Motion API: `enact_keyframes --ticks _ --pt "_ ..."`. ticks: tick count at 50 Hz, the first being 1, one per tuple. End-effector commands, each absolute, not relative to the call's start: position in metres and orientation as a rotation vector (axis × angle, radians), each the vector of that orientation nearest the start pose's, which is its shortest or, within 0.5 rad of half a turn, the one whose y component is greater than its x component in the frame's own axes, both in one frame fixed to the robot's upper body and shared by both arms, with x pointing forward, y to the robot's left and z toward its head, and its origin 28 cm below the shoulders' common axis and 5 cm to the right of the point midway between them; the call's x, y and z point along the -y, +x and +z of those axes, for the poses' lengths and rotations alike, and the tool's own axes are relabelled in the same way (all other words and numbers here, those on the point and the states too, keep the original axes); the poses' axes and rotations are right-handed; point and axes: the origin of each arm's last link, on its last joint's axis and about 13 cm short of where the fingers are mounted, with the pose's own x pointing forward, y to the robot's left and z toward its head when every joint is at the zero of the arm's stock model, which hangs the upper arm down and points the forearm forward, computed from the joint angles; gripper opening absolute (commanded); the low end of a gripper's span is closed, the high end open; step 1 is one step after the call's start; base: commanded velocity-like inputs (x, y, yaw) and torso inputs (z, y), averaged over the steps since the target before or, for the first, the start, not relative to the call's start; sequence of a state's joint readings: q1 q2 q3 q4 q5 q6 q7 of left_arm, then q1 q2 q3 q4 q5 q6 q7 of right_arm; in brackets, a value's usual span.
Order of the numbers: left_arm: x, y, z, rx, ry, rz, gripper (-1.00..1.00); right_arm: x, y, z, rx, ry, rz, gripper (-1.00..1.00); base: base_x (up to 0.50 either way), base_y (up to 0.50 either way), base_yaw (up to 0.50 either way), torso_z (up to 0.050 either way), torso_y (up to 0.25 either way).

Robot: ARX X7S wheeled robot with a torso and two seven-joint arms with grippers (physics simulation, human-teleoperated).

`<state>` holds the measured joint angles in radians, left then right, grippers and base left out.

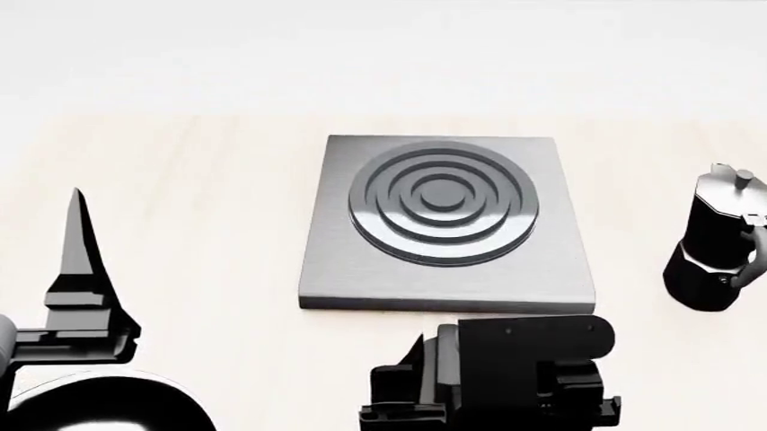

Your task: Turn on the stove.

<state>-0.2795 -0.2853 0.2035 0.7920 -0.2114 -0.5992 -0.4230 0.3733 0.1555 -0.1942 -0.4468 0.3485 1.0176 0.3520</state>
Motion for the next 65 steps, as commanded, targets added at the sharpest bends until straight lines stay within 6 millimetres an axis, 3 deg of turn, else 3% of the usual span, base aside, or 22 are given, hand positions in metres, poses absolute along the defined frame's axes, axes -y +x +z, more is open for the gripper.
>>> enact_keyframes --ticks 1,10,65 --pt "-0.200 0.210 0.180 0.421 0.061 0.076 1.00 0.077 0.249 0.114 -0.274 -0.044 0.019 1.00 0.00 0.00 0.00 0.000 0.000" --pt "-0.200 0.210 0.173 0.418 0.060 0.073 1.00 0.077 0.251 0.111 -0.290 -0.041 0.014 1.00 0.00 0.00 0.00 0.000 0.000" --pt "-0.201 0.208 0.175 0.423 0.057 0.075 1.00 0.073 0.264 0.085 -0.416 -0.017 0.062 1.00 0.00 0.00 0.00 0.000 0.000"
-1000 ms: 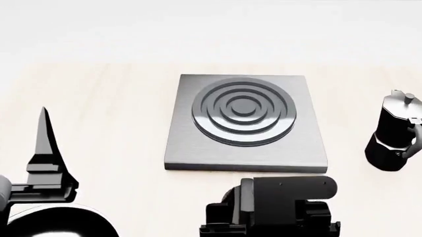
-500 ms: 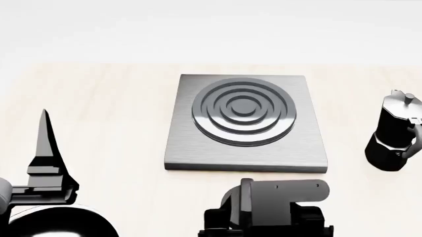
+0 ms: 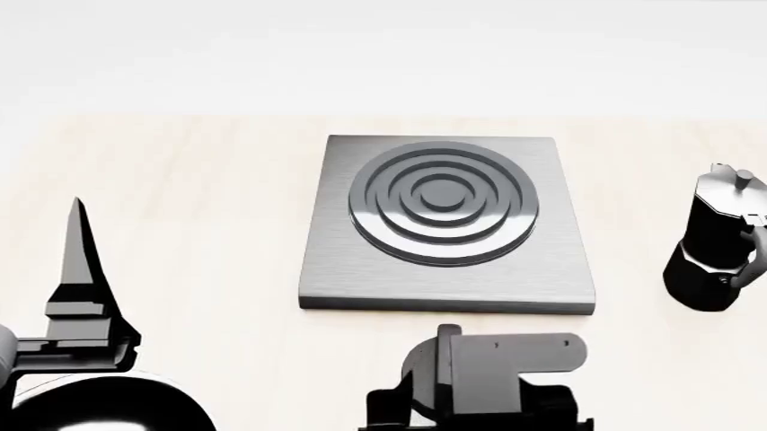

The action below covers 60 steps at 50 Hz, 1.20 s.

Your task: Turn on the stove.

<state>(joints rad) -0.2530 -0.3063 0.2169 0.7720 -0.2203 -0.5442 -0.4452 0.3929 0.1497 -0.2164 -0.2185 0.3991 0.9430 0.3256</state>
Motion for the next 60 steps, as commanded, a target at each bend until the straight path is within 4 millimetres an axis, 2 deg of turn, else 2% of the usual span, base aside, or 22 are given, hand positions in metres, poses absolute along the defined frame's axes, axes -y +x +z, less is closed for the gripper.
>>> enact_keyframes --ticks 1,44,60 --pt "-0.201 0.208 0.175 0.423 0.057 0.076 1.00 0.073 0.264 0.084 -0.417 -0.019 0.060 1.00 0.00 0.00 0.00 0.000 0.000" --pt "-0.201 0.209 0.174 0.419 0.062 0.077 1.00 0.078 0.275 0.071 -0.437 -0.005 0.000 1.00 0.00 0.00 0.00 0.000 0.000" --pt "-0.200 0.211 0.172 0.415 0.064 0.072 1.00 0.079 0.282 0.052 -0.484 0.002 0.022 1.00 0.00 0.00 0.00 0.000 0.000"
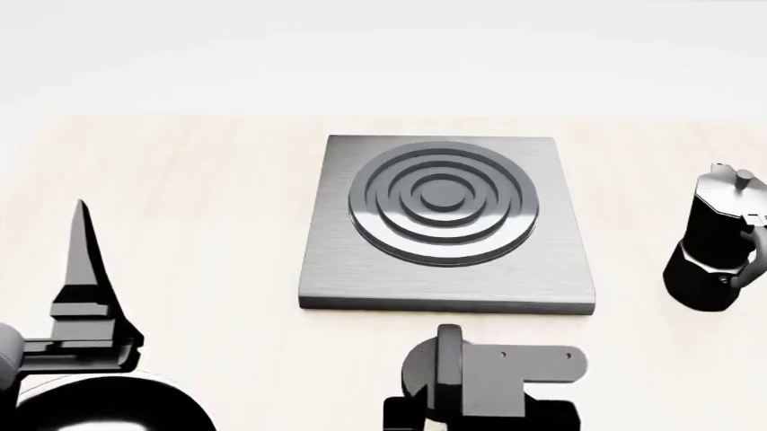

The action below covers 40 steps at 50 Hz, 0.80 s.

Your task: Turn on the stove.

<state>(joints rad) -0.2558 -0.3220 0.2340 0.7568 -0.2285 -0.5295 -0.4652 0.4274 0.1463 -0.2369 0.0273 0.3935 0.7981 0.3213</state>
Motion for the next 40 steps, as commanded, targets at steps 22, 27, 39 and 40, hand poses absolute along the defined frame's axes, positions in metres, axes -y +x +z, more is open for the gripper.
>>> enact_keyframes --ticks 22,27,39,40 --pt "-0.198 0.211 0.171 0.411 0.069 0.063 1.00 0.086 0.283 0.047 -0.486 -0.021 -0.048 1.00 0.00 0.00 0.00 0.000 0.000" --pt "-0.198 0.211 0.170 0.411 0.069 0.064 1.00 0.089 0.282 0.052 -0.461 -0.032 -0.107 1.00 0.00 0.00 0.00 0.000 0.000" --pt "-0.198 0.211 0.171 0.411 0.068 0.066 1.00 0.098 0.278 0.057 -0.443 -0.023 -0.199 1.00 0.00 0.00 0.00 0.000 0.000" --pt "-0.198 0.212 0.171 0.411 0.068 0.067 1.00 0.099 0.277 0.057 -0.442 -0.023 -0.206 1.00 0.00 0.00 0.00 0.000 0.000"
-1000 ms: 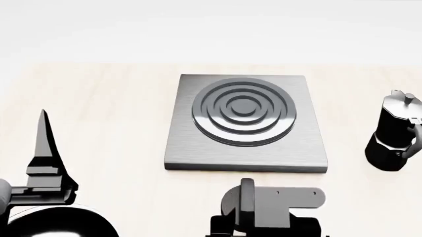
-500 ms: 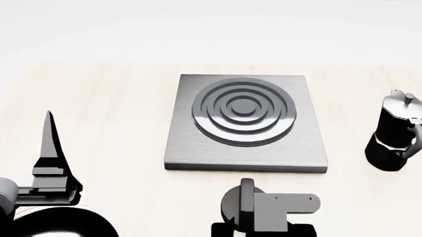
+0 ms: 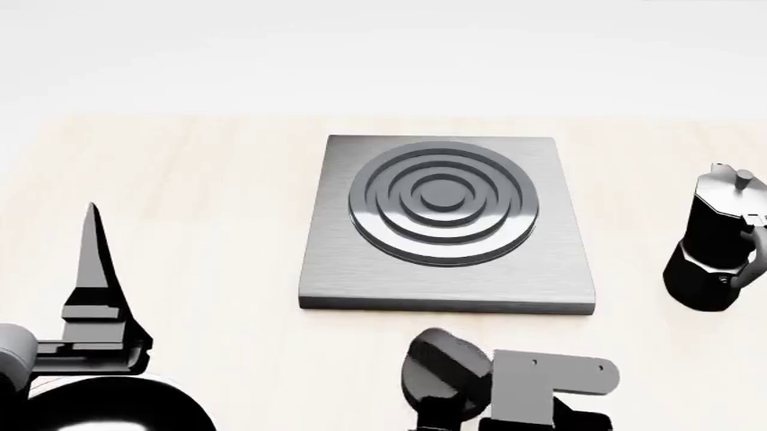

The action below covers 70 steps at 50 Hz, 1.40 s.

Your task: Turn on the stove.

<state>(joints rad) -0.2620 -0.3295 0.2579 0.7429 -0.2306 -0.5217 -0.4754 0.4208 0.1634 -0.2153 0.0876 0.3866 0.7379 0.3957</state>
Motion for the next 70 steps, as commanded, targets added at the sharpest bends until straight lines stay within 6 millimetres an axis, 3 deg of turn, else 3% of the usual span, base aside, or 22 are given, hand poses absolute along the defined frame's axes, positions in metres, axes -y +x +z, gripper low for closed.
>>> enact_keyframes --ticks 1,19,31,70 --pt "-0.198 0.212 0.171 0.411 0.068 0.067 1.00 0.100 0.277 0.057 -0.442 -0.023 -0.211 1.00 0.00 0.00 0.00 0.000 0.000" --pt "-0.199 0.211 0.172 0.412 0.067 0.068 1.00 0.114 0.273 0.067 -0.390 0.005 -0.366 1.00 0.00 0.00 0.00 0.000 0.000" --pt "-0.199 0.211 0.172 0.415 0.066 0.067 1.00 0.114 0.270 0.072 -0.370 0.002 -0.356 1.00 0.00 0.00 0.00 0.000 0.000" --pt "-0.199 0.211 0.179 0.416 0.063 0.067 1.00 0.098 0.248 0.124 -0.171 -0.098 -0.240 1.00 0.00 0.00 0.00 0.000 0.000"
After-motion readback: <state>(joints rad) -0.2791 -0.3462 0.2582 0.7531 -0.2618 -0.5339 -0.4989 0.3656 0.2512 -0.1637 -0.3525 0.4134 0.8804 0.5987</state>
